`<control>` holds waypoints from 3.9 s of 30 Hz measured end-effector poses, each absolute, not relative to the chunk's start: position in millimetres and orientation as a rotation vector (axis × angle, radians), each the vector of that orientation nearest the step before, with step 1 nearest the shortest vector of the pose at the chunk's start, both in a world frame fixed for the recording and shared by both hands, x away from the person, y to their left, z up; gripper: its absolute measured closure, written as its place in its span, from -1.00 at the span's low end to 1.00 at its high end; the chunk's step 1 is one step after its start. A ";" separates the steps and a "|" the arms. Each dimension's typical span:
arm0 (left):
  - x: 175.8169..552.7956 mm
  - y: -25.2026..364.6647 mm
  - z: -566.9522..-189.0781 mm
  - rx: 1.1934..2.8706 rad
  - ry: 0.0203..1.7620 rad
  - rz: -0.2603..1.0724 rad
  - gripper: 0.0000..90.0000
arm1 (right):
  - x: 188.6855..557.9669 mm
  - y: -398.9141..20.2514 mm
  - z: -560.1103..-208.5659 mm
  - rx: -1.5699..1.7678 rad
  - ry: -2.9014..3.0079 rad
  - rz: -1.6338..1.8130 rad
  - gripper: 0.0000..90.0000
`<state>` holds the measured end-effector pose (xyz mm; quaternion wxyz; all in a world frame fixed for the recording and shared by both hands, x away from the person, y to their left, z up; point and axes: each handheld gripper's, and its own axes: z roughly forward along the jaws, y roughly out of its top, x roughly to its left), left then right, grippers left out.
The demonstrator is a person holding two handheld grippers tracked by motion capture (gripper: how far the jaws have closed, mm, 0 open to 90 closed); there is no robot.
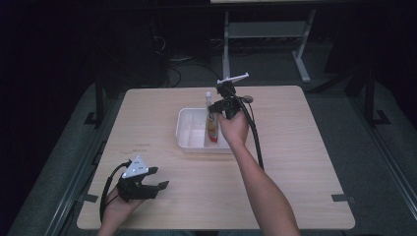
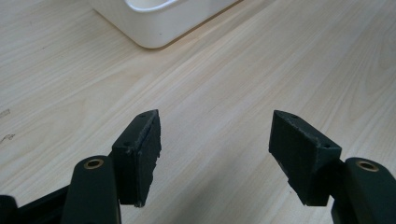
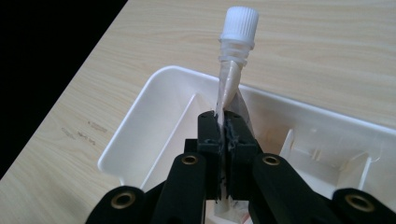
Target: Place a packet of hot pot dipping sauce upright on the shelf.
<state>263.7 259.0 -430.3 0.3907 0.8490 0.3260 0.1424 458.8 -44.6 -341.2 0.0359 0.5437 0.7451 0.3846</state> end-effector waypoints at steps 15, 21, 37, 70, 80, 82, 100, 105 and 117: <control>263.9 258.5 -430.3 2.161 0.824 0.363 -0.25 | 456.8 -45.4 -345.4 1.647 2.333 1.175 0.79; 263.9 258.1 -430.3 2.161 0.823 0.363 -0.25 | 456.7 -49.6 -345.3 1.652 2.339 1.172 0.72; 264.0 257.9 -430.6 2.166 0.826 0.364 -0.26 | 450.2 -67.6 -339.2 1.624 2.365 1.208 0.47; 264.6 259.3 -430.5 2.157 0.843 0.375 -0.31 | 429.3 -113.8 -336.2 1.578 2.415 1.347 0.21; 264.9 260.3 -430.5 2.154 0.848 0.378 -0.32 | 423.7 -126.1 -338.2 1.570 2.423 1.375 0.18; 264.9 260.4 -430.5 2.153 0.849 0.379 -0.33 | 423.0 -127.1 -338.5 1.574 2.421 1.379 0.18; 264.8 261.5 -430.2 2.148 0.861 0.384 -0.35 | 408.5 -153.4 -355.6 1.596 2.443 1.387 0.07; 264.6 261.4 -430.1 2.149 0.862 0.386 -0.35 | 404.4 -159.3 -358.8 1.594 2.453 1.377 0.06; 264.8 261.4 -430.4 2.152 0.863 0.387 -0.36 | 392.7 -171.6 -367.4 1.597 2.464 1.379 0.03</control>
